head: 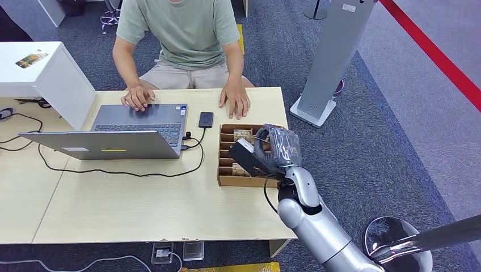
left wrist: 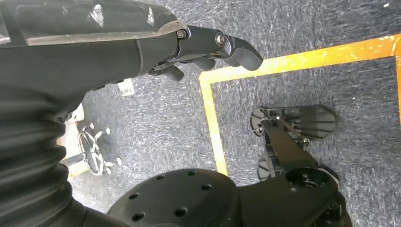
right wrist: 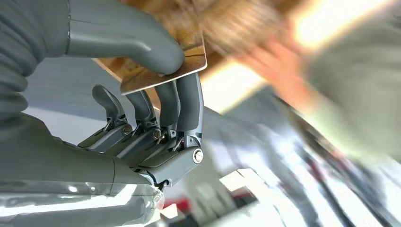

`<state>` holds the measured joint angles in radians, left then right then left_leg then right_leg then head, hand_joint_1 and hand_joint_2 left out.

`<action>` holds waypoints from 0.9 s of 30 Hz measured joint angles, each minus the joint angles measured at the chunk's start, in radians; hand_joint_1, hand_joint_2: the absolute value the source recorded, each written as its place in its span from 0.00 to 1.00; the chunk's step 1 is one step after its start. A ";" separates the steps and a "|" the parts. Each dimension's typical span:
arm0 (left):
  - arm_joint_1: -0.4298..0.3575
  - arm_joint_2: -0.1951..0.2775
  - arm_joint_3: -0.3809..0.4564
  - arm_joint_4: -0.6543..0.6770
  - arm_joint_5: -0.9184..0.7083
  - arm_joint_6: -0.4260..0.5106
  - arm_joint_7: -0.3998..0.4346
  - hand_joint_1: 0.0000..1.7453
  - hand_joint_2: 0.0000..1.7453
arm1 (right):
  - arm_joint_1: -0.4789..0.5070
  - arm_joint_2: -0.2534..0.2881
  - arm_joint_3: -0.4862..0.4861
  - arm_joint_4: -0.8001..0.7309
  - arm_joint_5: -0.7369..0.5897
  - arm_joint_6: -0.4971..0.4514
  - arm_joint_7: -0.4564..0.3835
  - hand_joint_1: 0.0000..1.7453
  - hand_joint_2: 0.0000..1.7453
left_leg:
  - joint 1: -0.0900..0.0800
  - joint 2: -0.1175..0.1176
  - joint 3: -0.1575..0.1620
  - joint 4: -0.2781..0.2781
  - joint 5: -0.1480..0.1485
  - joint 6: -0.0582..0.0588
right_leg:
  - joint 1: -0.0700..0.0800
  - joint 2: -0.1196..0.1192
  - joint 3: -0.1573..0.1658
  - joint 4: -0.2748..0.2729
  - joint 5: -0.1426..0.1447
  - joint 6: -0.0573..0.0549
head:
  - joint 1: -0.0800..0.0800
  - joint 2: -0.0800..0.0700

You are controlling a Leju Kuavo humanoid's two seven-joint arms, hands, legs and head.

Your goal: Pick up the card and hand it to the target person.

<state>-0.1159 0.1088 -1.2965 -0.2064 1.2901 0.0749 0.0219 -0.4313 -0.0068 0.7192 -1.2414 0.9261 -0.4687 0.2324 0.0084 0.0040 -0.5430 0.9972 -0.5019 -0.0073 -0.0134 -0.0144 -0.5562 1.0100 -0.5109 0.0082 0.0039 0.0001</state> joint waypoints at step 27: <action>-0.007 -0.020 0.000 -0.001 -0.022 0.009 0.001 0.00 1.00 | -0.271 0.122 0.010 0.236 -0.261 -0.015 -0.119 0.83 1.00 | 0.000 -0.001 -0.002 0.000 0.001 0.000 | 0.000 -0.001 0.000 0.001 0.000 0.000 | 0.001 0.000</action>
<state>-0.1230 0.0884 -1.2970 -0.2071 1.2685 0.0839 0.0233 -0.7028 0.1148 0.7293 -1.0057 0.6650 -0.4833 0.1131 0.0086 0.0031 -0.5447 0.9970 -0.5011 -0.0071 -0.0131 -0.0159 -0.5563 1.0113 -0.5108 0.0080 0.0047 0.0000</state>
